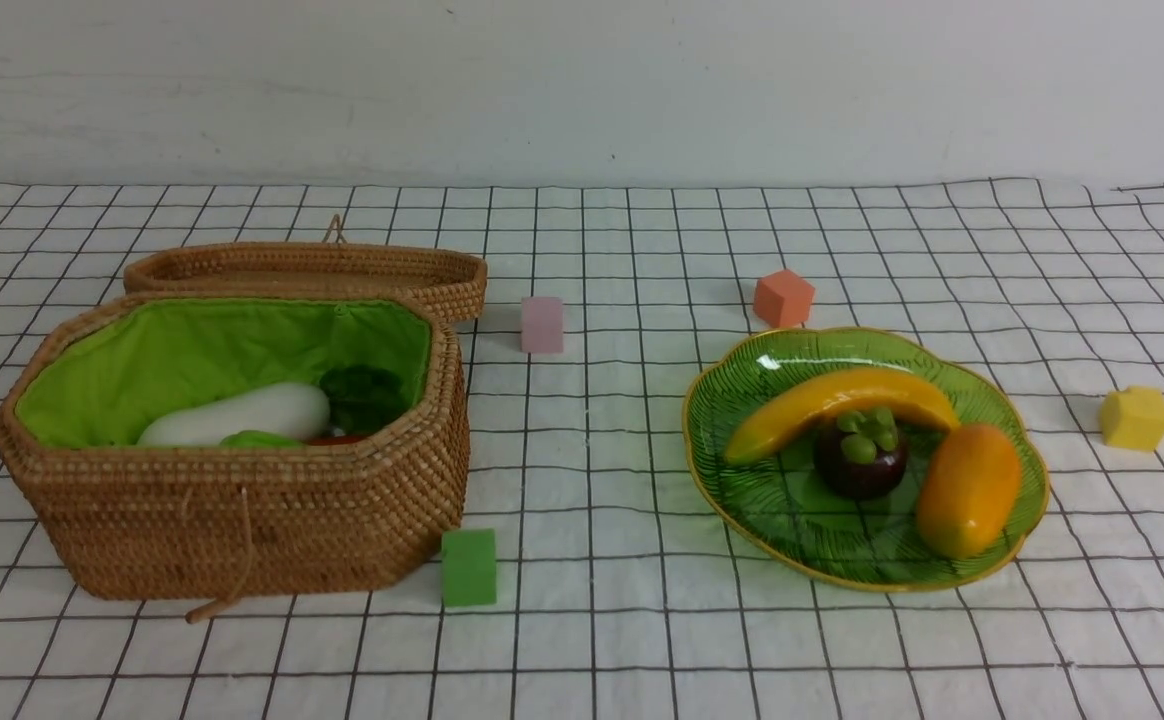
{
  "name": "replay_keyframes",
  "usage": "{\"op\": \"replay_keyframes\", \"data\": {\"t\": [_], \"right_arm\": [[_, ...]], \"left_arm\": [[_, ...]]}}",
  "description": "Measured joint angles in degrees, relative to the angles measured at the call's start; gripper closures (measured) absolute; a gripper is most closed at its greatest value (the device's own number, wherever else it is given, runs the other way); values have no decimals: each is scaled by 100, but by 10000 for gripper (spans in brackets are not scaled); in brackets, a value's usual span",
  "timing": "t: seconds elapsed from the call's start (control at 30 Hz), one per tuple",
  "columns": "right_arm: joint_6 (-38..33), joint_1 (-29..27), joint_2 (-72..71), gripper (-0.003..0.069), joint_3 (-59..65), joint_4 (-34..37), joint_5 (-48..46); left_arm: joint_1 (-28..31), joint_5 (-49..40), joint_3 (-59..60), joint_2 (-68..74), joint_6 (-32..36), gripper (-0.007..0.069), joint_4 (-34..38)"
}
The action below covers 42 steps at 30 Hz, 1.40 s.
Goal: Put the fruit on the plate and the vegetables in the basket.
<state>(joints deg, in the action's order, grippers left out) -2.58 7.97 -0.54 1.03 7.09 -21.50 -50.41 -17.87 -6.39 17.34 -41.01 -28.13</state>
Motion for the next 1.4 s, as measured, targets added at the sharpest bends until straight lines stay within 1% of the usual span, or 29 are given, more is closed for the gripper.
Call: {"op": "replay_keyframes", "data": {"t": [0.1,0.2,0.27,0.33,0.37,0.4,0.47,0.5,0.53,0.57,0.63,0.67,0.7,0.73,0.77,0.83,0.9,0.97,1.03,1.2,1.4], "right_arm": [[0,0,0,659,0,0,0],[0,0,0,657,0,0,-5],[0,0,0,655,0,0,-5],[0,0,0,655,0,0,-5],[0,0,0,654,0,0,-5],[0,0,0,652,0,0,-5],[0,0,0,651,0,0,-5],[0,0,0,650,0,0,-5],[0,0,0,649,0,0,-5],[0,0,0,648,0,0,-5],[0,0,0,645,-4,0,-5],[0,0,-5,644,-4,0,-5],[0,0,-5,643,-4,0,-5],[0,0,-5,643,-4,0,-5],[0,0,-5,641,-4,0,-5],[0,0,-5,639,-4,0,-5],[0,0,-5,636,-4,0,-5],[0,0,-5,634,-4,0,-5],[0,0,-5,633,-4,0,-5],[0,0,-5,626,-4,0,-5],[0,0,-5,623,-4,0,-5]], "left_arm": [[0,0,0,0,17,480,-58],[8,10,0,0,156,480,-473],[111,144,4,-67,307,480,-553],[305,271,16,-168,443,480,-483],[783,593,16,-504,735,481,-99],[1105,695,16,-670,911,481,224],[1590,779,16,-1031,1367,484,744],[2091,785,16,-1311,1866,498,1285],[2445,785,16,-1528,2257,518,1655],[2653,804,16,-1656,2497,535,1933],[3367,905,81,-1788,3289,615,2492],[3651,979,143,-1795,3551,637,2693],[3853,1005,229,-1795,3688,638,2851],[3944,1005,248,-1795,3732,638,2875],[4171,1010,391,-1795,3793,637,2987],[4378,982,658,-1795,3740,637,3042],[4426,615,770,-1795,3432,637,3042],[4426,-22,784,-1795,3078,637,3011],[4426,-335,818,-1795,2747,637,2980],[4427,-429,818,-1795,2293,637,2959],[4427,-439,818,-1795,2220,637,2955]]}}
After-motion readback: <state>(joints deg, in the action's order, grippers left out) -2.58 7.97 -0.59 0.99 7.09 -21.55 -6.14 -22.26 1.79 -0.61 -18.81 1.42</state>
